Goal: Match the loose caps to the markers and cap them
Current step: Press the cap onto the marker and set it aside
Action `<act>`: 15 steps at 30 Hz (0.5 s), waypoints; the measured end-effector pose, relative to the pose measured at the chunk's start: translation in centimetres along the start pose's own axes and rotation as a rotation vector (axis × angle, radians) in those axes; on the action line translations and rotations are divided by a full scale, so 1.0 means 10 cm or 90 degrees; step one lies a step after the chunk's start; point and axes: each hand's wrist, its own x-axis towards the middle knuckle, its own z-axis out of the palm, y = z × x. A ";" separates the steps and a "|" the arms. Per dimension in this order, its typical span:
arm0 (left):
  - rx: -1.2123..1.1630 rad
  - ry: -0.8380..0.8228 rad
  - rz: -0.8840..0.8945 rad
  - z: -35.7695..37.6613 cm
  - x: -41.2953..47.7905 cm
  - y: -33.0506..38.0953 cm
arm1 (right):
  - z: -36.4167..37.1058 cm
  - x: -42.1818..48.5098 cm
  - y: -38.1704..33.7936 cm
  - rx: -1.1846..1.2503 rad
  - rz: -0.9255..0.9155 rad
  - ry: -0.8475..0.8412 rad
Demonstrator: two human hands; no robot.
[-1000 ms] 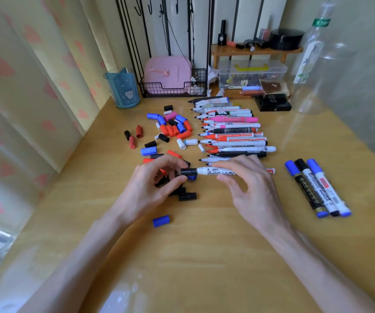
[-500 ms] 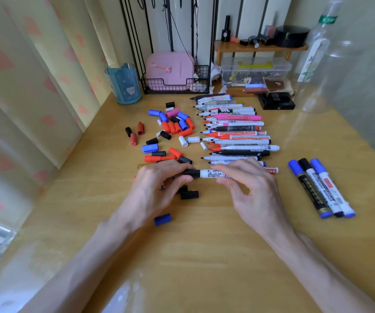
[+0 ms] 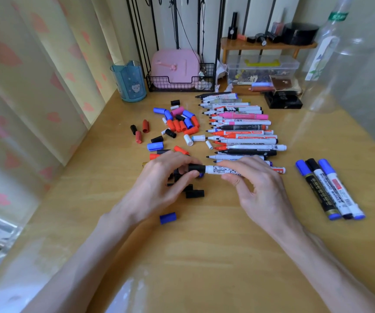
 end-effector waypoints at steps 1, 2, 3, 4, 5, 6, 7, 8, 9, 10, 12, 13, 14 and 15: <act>0.015 0.001 -0.007 -0.02 0.00 -0.03 | 0.00 0.00 0.01 -0.010 0.006 0.003; 0.028 0.004 -0.019 -0.05 -0.01 -0.07 | 0.00 0.00 0.03 -0.020 0.014 0.007; 0.039 0.007 -0.034 -0.07 -0.03 -0.13 | 0.00 -0.02 0.05 -0.031 0.023 0.011; 0.049 0.009 -0.049 -0.09 -0.06 -0.19 | -0.01 -0.02 0.07 -0.038 0.033 0.015; 0.060 0.009 -0.063 -0.10 -0.09 -0.25 | -0.01 -0.03 0.09 -0.041 0.041 0.020; 0.070 0.008 -0.075 -0.11 -0.11 -0.30 | -0.01 -0.03 0.10 -0.040 0.046 0.026; 0.080 0.007 -0.081 -0.10 -0.13 -0.33 | 0.00 -0.02 0.10 -0.039 0.050 0.029; 0.090 0.007 -0.085 -0.08 -0.13 -0.36 | 0.00 -0.02 0.10 -0.037 0.051 0.028; 0.099 0.010 -0.087 -0.07 -0.12 -0.37 | 0.01 -0.02 0.09 -0.035 0.051 0.024; 0.104 0.014 -0.090 -0.06 -0.12 -0.39 | 0.02 -0.02 0.08 -0.032 0.050 0.020; 0.104 0.022 -0.096 -0.05 -0.11 -0.40 | 0.02 -0.03 0.06 -0.028 0.046 0.013; 0.102 0.024 -0.099 -0.05 -0.11 -0.42 | 0.02 -0.03 0.06 -0.027 0.047 0.012; 0.099 0.025 -0.105 -0.06 -0.11 -0.44 | 0.02 -0.03 0.07 -0.025 0.049 0.011; 0.096 0.028 -0.112 -0.06 -0.11 -0.45 | 0.01 -0.02 0.07 -0.023 0.052 0.011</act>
